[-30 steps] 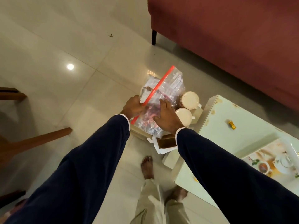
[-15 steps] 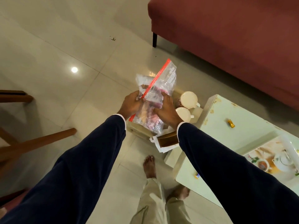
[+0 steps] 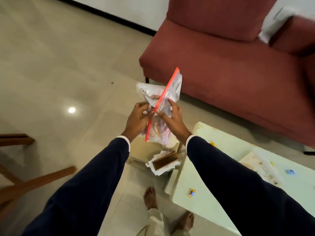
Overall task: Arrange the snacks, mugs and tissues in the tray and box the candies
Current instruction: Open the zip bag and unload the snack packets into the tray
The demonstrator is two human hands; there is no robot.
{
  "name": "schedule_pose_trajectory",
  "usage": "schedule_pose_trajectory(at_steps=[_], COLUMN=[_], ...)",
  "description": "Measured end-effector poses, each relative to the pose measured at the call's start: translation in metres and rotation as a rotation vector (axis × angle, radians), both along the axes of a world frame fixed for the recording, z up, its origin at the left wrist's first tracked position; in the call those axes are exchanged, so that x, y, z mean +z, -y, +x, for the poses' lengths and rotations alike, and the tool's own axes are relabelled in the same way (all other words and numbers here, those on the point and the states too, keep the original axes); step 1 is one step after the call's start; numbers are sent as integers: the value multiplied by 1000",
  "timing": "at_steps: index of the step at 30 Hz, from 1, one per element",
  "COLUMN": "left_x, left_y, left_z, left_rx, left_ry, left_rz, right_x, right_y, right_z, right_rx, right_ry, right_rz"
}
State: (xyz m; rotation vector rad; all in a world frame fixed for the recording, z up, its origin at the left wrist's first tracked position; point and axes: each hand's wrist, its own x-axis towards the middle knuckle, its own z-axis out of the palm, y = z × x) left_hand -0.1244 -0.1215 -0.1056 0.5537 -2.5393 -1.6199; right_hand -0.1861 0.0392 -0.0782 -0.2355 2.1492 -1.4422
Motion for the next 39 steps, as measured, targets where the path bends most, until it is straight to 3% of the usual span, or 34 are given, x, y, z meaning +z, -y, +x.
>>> schedule_pose_trajectory(at_steps=[8,14,17,22,29,31,36,39], left_x=[68,103,111,109,126,137,188,215], left_y=[-129,-241,-305,-404,-475,-484,-503,-508], left_z=[-3,-1,4,12,23,17,-17,-36], left_rx=[-211,-232,-227,-254,-360,-404,-316,-261], left_ry=[-49,11,154,406,598,532,136,58], left_rz=[12,214,243,97,122,168,334,376], right_x=[68,96,106,125,149,158,182,192], right_y=[-127,-269,-351,-462,-550,-559,-561,-559], right_z=[9,14,16,25,29,27,26,23], right_rx=[-66,-191,-246,-212,-161,-201,-103,-87], right_ry=[-29,-33,7,-31,62,-13,-114,-98], right_rz=[62,4,20,-43,-199,-206,-149,-163])
